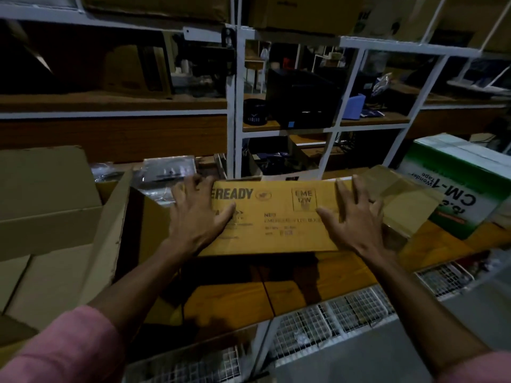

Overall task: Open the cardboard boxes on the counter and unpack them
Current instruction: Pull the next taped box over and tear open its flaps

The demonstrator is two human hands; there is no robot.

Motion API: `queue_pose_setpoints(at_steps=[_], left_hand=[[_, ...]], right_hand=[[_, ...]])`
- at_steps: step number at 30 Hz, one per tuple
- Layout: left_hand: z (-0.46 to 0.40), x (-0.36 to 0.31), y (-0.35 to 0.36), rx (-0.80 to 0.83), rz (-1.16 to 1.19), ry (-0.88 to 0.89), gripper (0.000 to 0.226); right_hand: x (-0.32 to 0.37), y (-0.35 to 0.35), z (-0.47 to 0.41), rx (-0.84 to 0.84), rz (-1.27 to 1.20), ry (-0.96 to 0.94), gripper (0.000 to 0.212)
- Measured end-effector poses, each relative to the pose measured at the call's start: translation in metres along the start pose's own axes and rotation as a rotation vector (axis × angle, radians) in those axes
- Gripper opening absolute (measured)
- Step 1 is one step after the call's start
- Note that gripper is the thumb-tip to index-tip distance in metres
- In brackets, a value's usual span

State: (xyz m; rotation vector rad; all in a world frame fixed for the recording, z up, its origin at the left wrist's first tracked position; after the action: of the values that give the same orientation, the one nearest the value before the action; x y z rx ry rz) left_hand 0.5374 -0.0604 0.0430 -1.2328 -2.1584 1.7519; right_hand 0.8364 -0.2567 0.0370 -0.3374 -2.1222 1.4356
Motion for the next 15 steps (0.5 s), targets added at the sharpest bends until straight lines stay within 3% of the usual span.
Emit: queue_pose_setpoints(at_steps=[2,5,15], left_hand=[[0.023,-0.001,0.017,0.018,0.032,-0.005,0.071],[0.051,0.005,0.051,0.174,0.022,-0.003,0.074],[0.094,0.018,0.143,0.493,-0.045,-0.148,0.082]], right_hand=[[-0.017,0.018,0.017,0.059,0.005,-0.011,0.095],[-0.044,0.05,0.043,0.208,-0.027,0.021,0.102],[-0.074,0.115,0.083,0.337,-0.188,0.156,0.072]])
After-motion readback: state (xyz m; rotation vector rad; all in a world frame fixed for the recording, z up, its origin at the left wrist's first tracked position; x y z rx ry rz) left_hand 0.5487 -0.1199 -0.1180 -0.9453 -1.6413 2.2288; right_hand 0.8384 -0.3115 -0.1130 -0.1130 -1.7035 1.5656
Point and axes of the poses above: each hand's wrist, its own z-axis away from the middle knuckle, its own y-axis out of the palm, x = y × z, the point moved 2 cm from there along -z, towards the middle knuckle, and after that the axes turned 6 degrees about x, right-handed, at the moved point
